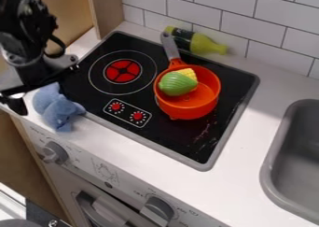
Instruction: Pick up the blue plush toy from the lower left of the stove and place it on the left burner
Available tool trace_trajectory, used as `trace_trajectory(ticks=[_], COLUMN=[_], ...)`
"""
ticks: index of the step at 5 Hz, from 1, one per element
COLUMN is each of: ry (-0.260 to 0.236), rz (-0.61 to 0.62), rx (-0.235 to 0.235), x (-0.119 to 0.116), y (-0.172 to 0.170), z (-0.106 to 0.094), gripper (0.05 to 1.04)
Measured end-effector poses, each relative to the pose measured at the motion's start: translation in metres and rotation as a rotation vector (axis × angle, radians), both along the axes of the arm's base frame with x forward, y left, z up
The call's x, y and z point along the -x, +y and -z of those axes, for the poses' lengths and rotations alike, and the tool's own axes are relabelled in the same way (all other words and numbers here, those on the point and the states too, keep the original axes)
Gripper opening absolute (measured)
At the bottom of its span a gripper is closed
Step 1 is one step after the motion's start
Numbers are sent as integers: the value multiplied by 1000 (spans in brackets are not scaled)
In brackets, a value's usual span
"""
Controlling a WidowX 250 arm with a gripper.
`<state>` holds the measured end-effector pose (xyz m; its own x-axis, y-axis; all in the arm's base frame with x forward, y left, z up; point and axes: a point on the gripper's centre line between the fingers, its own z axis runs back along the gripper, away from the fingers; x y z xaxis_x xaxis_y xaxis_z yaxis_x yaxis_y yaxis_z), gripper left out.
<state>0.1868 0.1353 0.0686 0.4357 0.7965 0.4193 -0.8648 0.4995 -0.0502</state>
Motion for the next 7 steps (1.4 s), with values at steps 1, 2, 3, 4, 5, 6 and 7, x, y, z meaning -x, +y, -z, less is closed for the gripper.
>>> trace_trajectory(ticks=[1,2,3,4,5,6,7], ry=[-39,-77,-118,-156,-202,-213,-170], rz=[-1,1,20,56,78,74,53], rx=[6,9,12,24,8,20,46], x=[3,2,-2,-9,-21,-25,-23], y=[0,0,5,8,13,14,14], z=[9,19,25,34,37,38,36], gripper=[999,999,999,999,952,696,516])
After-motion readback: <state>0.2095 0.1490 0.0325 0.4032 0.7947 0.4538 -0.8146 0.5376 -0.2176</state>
